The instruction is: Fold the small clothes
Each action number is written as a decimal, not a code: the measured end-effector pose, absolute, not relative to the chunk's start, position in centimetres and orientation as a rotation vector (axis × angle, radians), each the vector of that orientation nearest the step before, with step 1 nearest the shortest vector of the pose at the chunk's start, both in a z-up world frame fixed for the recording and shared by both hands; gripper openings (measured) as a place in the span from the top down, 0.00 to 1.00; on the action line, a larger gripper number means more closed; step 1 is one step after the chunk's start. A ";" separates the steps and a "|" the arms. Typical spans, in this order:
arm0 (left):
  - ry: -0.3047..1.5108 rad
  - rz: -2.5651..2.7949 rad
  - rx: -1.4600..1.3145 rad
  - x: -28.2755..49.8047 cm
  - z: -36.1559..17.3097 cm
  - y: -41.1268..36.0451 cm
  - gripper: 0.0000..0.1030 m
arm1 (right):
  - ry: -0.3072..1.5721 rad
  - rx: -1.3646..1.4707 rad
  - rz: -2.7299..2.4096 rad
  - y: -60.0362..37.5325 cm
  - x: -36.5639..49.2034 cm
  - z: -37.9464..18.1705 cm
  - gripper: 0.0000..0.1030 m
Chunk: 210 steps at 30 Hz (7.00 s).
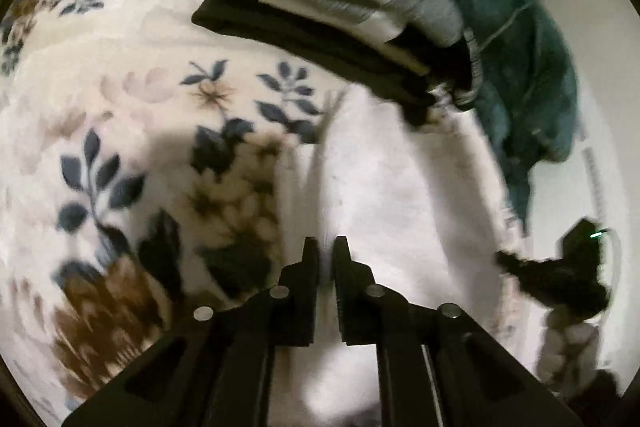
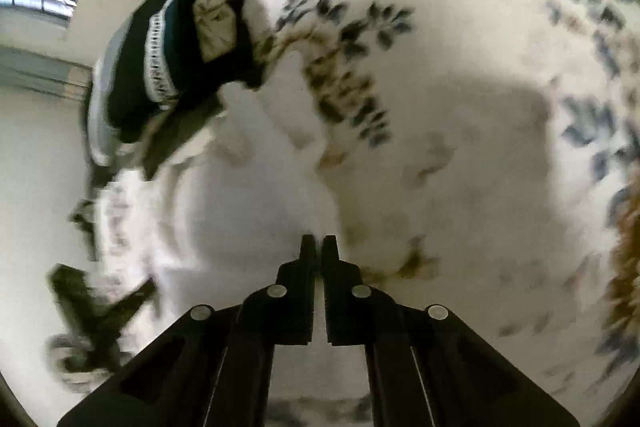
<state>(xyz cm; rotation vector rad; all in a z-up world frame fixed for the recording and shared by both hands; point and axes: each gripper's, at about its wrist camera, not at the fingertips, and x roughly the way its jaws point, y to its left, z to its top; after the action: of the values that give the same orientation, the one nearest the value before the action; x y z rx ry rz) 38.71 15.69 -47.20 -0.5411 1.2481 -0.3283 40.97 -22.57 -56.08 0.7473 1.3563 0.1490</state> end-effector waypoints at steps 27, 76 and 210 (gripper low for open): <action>1.365 -0.387 -0.446 30.5 -48.1 15.9 0.52 | 1.509 0.682 0.195 -23.3 33.6 -57.9 0.98; 1.319 -0.258 -0.573 51.0 -49.7 17.3 0.86 | 1.473 0.540 0.198 -20.2 56.7 -60.4 0.88; 1.142 -0.223 -0.476 72.3 -35.7 23.8 0.87 | 1.175 0.550 0.137 -14.2 72.4 -40.3 0.84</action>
<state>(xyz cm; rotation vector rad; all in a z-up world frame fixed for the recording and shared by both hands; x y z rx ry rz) 72.35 23.80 -35.66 -0.4763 1.1420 -0.2231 72.39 -14.16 -40.33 0.5502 1.1751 0.1365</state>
